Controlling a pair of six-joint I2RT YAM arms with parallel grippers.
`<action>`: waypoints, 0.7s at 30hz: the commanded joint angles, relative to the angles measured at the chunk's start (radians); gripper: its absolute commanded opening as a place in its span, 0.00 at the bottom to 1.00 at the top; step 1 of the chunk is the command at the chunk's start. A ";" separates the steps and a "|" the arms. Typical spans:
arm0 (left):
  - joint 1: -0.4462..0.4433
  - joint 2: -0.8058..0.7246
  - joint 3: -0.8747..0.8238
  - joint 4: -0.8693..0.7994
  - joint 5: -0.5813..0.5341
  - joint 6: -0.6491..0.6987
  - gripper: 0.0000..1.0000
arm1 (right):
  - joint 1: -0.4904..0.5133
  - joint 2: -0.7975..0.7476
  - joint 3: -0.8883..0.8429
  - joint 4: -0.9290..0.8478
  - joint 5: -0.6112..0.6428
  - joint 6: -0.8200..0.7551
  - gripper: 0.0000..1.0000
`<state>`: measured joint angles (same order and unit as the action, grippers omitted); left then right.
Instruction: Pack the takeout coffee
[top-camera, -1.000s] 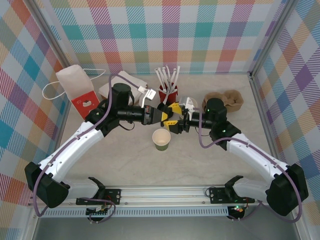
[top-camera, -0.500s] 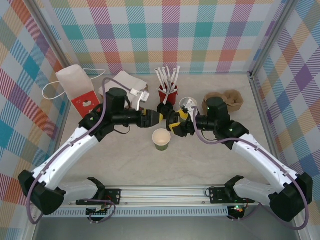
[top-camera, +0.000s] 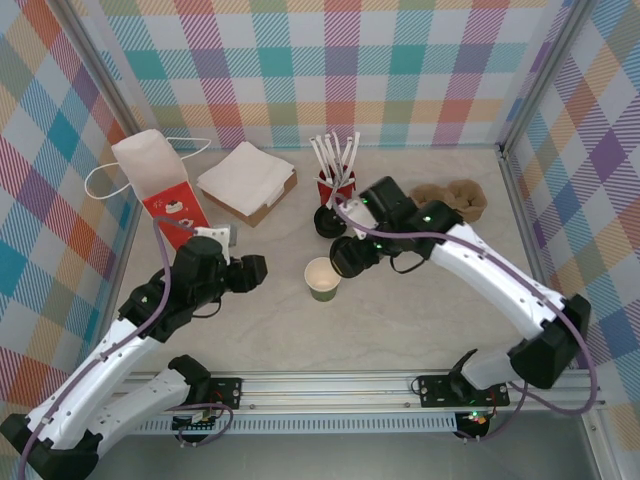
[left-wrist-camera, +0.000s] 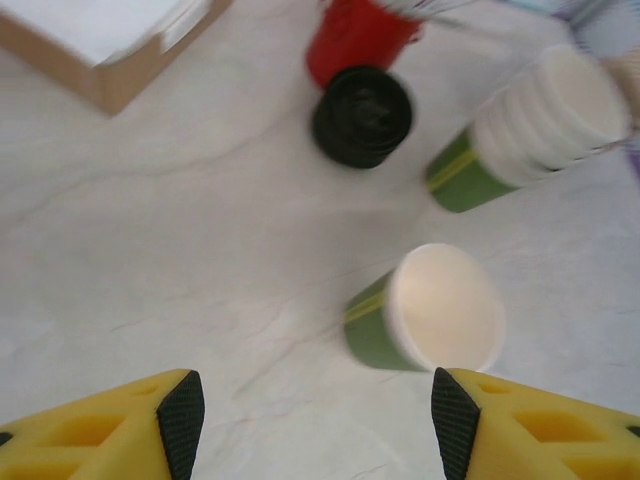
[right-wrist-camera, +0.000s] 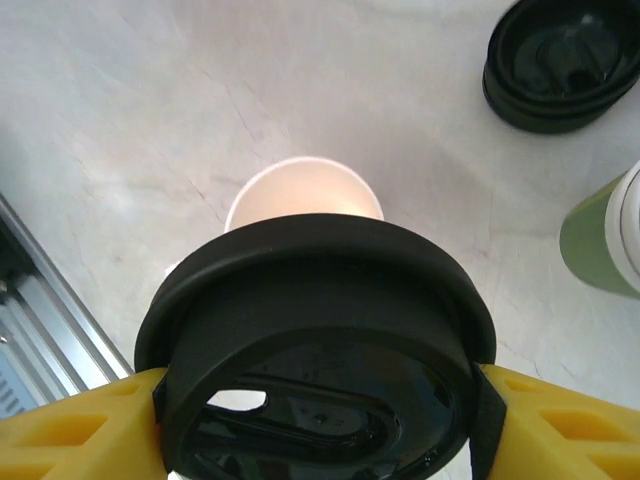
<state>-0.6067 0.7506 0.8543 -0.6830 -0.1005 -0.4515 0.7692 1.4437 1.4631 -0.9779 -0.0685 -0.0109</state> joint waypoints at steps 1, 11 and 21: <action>-0.007 -0.055 -0.053 -0.074 -0.109 -0.068 0.64 | 0.065 0.110 0.139 -0.231 0.152 0.050 0.69; -0.006 -0.168 -0.138 -0.136 -0.186 -0.112 0.65 | 0.174 0.458 0.509 -0.491 0.313 0.027 0.70; -0.007 -0.191 -0.169 -0.130 -0.184 -0.128 0.65 | 0.205 0.644 0.672 -0.562 0.352 -0.018 0.70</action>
<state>-0.6064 0.5663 0.6994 -0.8112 -0.2646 -0.5636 0.9642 2.0655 2.0869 -1.4731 0.2596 -0.0044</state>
